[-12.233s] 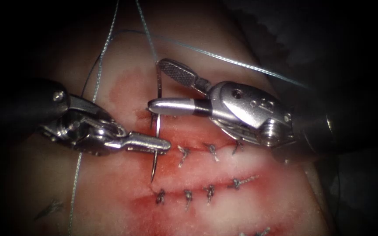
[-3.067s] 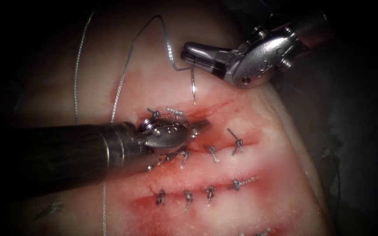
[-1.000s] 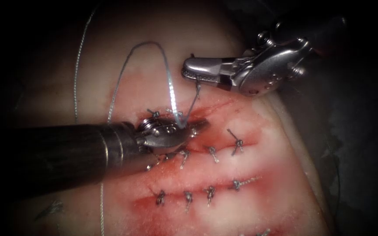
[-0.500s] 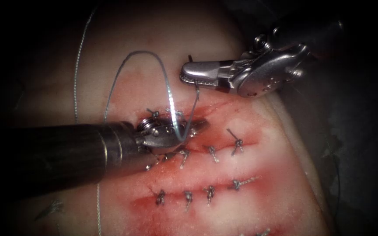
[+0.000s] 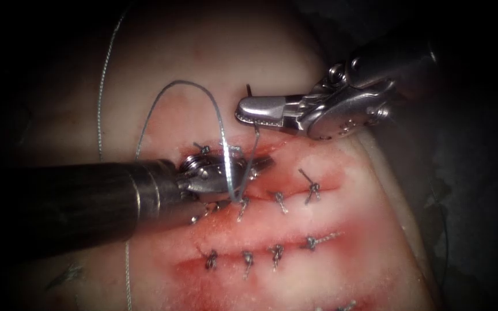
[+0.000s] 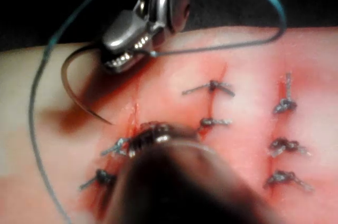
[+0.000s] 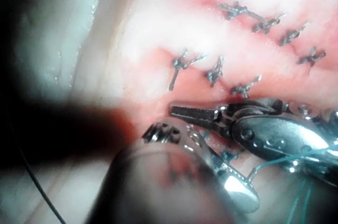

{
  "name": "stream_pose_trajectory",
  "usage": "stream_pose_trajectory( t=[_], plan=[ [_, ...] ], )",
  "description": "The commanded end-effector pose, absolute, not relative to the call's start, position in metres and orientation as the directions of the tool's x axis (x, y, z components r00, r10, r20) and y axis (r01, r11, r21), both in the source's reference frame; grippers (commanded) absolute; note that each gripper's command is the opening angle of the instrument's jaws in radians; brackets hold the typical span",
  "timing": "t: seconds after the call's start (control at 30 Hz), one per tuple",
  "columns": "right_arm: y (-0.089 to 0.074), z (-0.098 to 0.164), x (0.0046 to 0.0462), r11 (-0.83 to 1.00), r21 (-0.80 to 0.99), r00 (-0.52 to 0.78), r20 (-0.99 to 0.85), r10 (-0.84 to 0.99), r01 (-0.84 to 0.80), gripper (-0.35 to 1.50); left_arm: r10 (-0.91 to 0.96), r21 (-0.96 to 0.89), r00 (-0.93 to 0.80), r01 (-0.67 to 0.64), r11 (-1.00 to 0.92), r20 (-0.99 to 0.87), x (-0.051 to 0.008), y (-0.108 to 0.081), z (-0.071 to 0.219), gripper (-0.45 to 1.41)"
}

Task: Wound Closure
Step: Insert the needle into the skin of the tissue using the right grasper

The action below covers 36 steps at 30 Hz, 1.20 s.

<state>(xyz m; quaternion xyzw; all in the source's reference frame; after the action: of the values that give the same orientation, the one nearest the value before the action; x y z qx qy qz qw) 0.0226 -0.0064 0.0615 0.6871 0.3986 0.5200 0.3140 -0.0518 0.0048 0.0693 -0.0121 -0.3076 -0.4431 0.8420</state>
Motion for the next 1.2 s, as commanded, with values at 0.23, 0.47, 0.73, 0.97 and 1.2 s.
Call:
stream_pose_trajectory(
  t=[0.23,0.47,0.73,0.97,1.2],
  plan=[
    [-0.0068,0.0621,0.0232,-0.488,0.839,0.126,0.471,0.873,0.24,-0.35,-0.738,0.251,0.416,0.754,0.606,0.531,-0.0524,0.0054,0.0697,-0.45],
    [-0.0068,0.0617,0.0233,-0.498,0.823,0.115,0.486,0.867,0.273,-0.35,-0.738,0.251,0.416,0.755,0.606,0.531,-0.0524,0.0054,0.0697,-0.45],
    [-0.0056,0.0607,0.0232,-0.487,0.828,0.103,0.478,0.872,0.278,-0.35,-0.735,0.248,0.42,0.753,0.61,0.533,-0.0524,0.0054,0.0696,-0.45],
    [-0.0047,0.0582,0.0232,-0.451,0.838,0.103,0.442,0.891,0.307,-0.35,-0.735,0.247,0.42,0.753,0.61,0.533,-0.0524,0.0053,0.0697,-0.45],
    [-0.0056,0.0587,0.0235,-0.444,0.839,0.104,0.434,0.895,0.316,-0.35,-0.735,0.247,0.42,0.753,0.609,0.533,-0.0524,0.0053,0.0697,-0.45]
  ],
)
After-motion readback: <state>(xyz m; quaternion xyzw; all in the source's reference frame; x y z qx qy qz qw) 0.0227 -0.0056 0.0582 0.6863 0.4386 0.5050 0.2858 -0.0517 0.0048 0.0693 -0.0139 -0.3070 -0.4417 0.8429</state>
